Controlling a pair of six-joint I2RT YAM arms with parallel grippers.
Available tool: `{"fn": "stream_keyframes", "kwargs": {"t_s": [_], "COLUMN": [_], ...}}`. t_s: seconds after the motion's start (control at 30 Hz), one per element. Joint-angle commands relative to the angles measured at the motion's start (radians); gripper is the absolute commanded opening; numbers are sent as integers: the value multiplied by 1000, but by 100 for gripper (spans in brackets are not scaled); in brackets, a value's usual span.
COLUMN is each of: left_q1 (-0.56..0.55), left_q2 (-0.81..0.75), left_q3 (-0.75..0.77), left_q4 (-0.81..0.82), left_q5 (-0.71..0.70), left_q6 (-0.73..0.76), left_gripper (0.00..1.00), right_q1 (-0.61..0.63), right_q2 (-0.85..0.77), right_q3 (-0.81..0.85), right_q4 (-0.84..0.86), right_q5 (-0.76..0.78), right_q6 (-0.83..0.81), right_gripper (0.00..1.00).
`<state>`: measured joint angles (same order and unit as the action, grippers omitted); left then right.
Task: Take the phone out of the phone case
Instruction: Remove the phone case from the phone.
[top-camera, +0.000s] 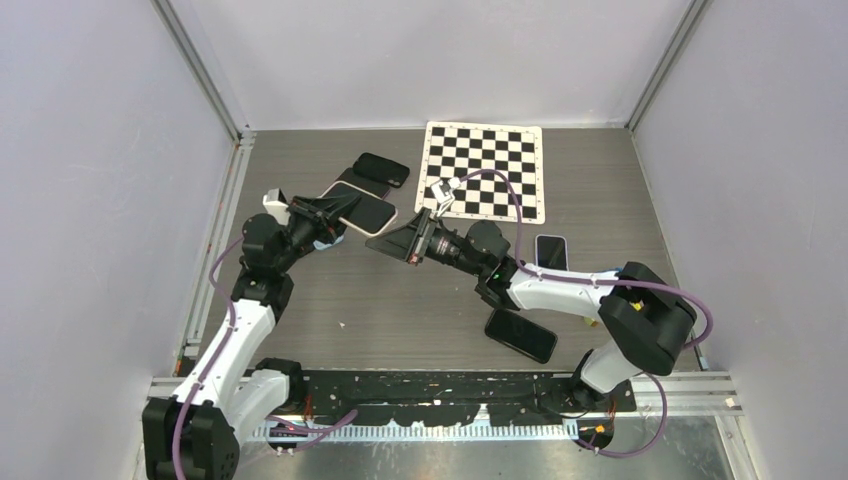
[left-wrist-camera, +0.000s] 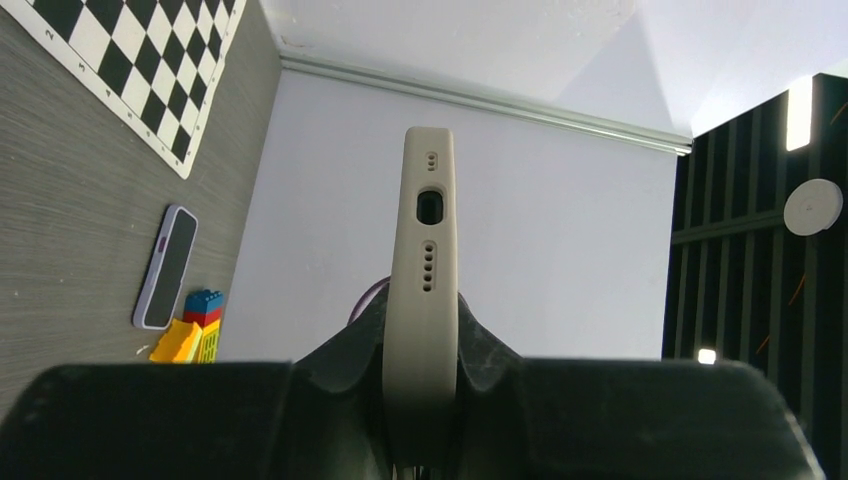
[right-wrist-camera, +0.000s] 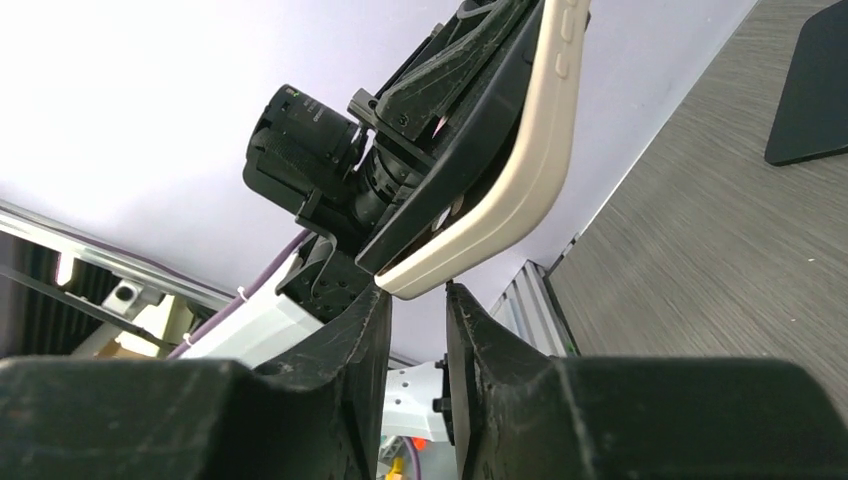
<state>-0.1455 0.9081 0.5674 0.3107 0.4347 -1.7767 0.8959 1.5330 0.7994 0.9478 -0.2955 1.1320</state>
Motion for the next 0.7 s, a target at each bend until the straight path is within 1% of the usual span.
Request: {"fn": "stream_keyframes", "kwargs": {"t_s": [0.0, 0.03, 0.07, 0.1, 0.13, 0.2, 0.43, 0.53, 0.67], "left_q1": [-14, -13, -14, -13, -13, -15, -15, -14, -14], "left_q2": [-60, -60, -61, -60, -59, -60, -68, -68, -67], "left_q3": [19, 18, 15, 13, 10, 6, 9, 7, -2], "left_q4": [90, 87, 84, 84, 84, 84, 73, 66, 59], "left_q5": [73, 72, 71, 70, 69, 68, 57, 50, 37], "left_q6": [-33, -32, -31, -33, -34, -36, -38, -40, -45], "left_gripper": [0, 0, 0, 0, 0, 0, 0, 0, 0], "right_q1": [-40, -43, -44, -46, -47, -54, -78, -78, -78], "right_q2": [31, 31, 33, 32, 28, 15, -9, 7, 29], "right_q3": [-3, -10, -13, -19, -21, -24, -18, -15, -25], "right_q4": [29, 41, 72, 90, 120, 138, 134, 193, 290], "right_q5": [100, 96, 84, 75, 60, 39, 10, -27, -69], "right_q6": [69, 74, 70, 67, 63, 64, 73, 84, 91], "right_gripper": [35, 38, 44, 47, 52, 56, 55, 56, 60]}}
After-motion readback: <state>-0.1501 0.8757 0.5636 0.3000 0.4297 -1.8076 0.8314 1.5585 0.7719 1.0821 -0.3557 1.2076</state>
